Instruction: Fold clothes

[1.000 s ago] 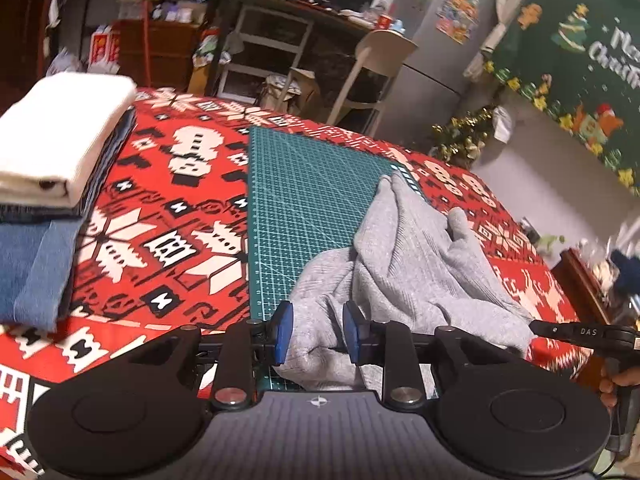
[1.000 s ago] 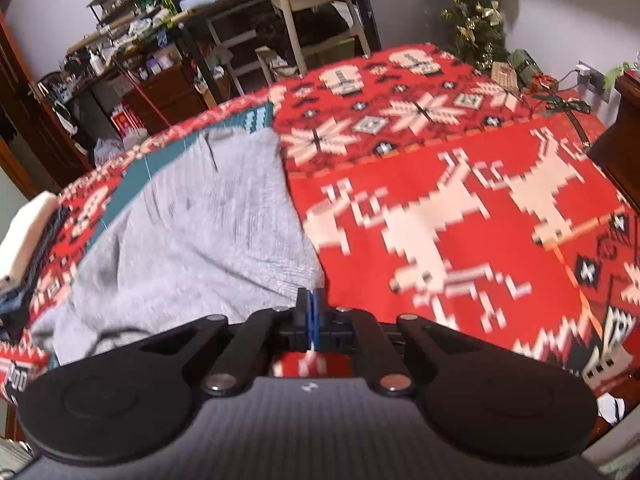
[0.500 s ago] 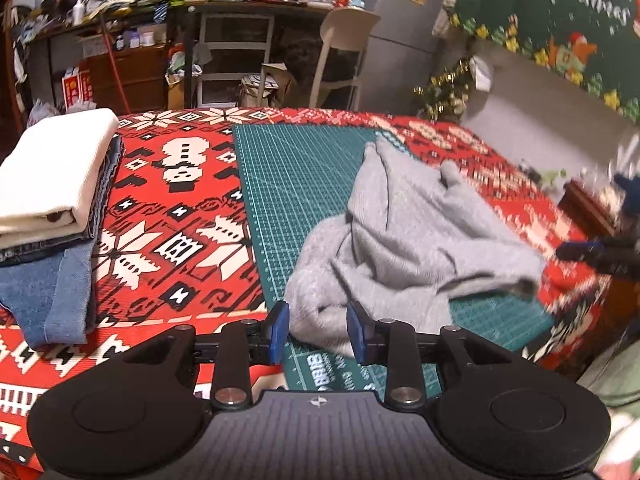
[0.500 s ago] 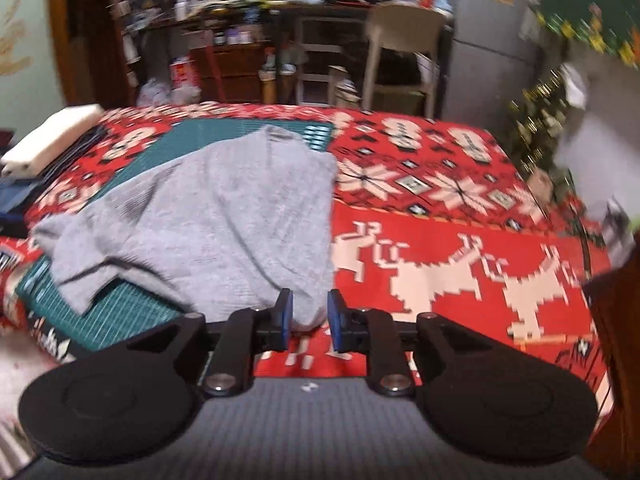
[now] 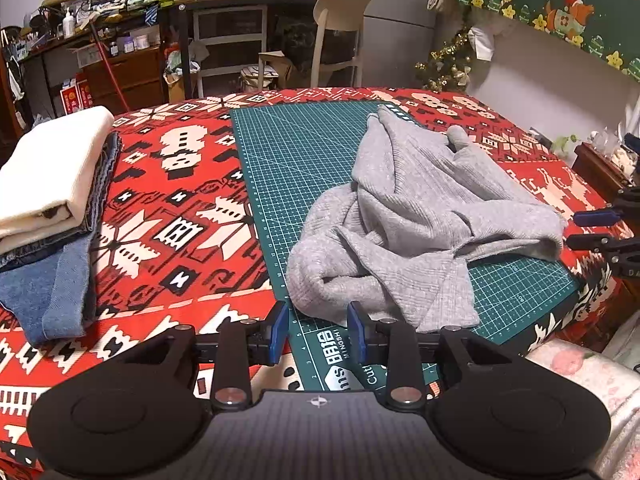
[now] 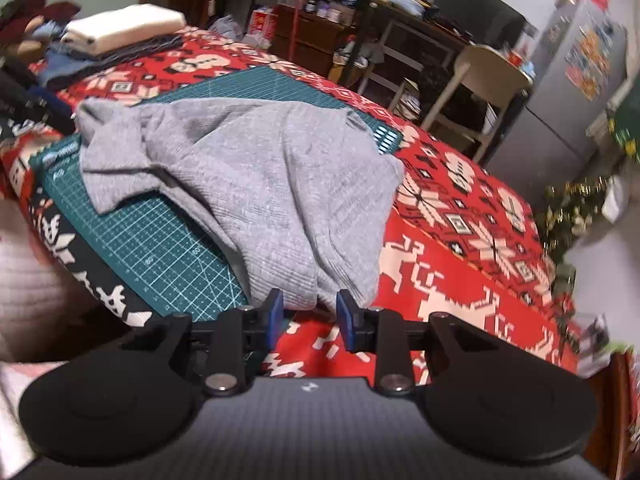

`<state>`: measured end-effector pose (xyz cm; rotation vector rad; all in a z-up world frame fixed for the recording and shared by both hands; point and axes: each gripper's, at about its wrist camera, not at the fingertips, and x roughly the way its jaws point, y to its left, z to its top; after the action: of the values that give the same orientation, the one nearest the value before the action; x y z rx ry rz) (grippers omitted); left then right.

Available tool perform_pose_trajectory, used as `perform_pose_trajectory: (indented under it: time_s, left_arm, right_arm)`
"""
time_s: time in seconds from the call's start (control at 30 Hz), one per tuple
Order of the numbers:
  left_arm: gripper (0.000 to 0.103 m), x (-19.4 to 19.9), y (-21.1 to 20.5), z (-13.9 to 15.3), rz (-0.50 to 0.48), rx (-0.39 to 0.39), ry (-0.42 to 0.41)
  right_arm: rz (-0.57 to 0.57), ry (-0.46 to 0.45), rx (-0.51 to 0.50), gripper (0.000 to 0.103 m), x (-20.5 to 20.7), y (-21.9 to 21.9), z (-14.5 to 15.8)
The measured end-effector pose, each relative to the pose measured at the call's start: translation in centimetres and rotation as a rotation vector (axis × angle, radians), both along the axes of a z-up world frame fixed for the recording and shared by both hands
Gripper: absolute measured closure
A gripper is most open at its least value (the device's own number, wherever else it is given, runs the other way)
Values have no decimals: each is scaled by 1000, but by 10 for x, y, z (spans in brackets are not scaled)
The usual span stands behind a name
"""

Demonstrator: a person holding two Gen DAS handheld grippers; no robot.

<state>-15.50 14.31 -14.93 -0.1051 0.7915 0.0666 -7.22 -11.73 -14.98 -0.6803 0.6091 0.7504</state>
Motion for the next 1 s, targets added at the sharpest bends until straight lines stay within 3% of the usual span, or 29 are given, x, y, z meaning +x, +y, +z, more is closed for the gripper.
perform_pose_trajectory:
  time_s: [0.17, 0.27, 0.37, 0.43, 0.47, 0.5, 0.77, 1.0]
  left_arm:
    - [71, 0, 0, 0, 5, -8, -1]
    - [67, -2, 1, 0, 14, -14, -2]
    - [67, -3, 3, -1, 24, -24, 1]
    - [67, -4, 4, -2, 29, -29, 2]
    - [67, -4, 4, -2, 31, -31, 2]
    - [67, -4, 4, -2, 33, -33, 2]
    - [67, -5, 2, 0, 26, -37, -6]
    - [67, -1, 2, -1, 9, -53, -14]
  right_arm:
    - [77, -82, -100, 67, -2, 14, -11]
    - [80, -82, -90, 63, 6, 20, -15]
    - [89, -35, -40, 65, 16, 25, -14]
    - [87, 21, -8, 75, 25, 26, -14]
    - [81, 47, 15, 88, 29, 26, -13]
    - [68, 67, 39, 93, 33, 25, -12]
    - [-148, 264, 358, 95, 74, 1, 13]
    - [-173, 296, 336, 87, 76, -4, 11]
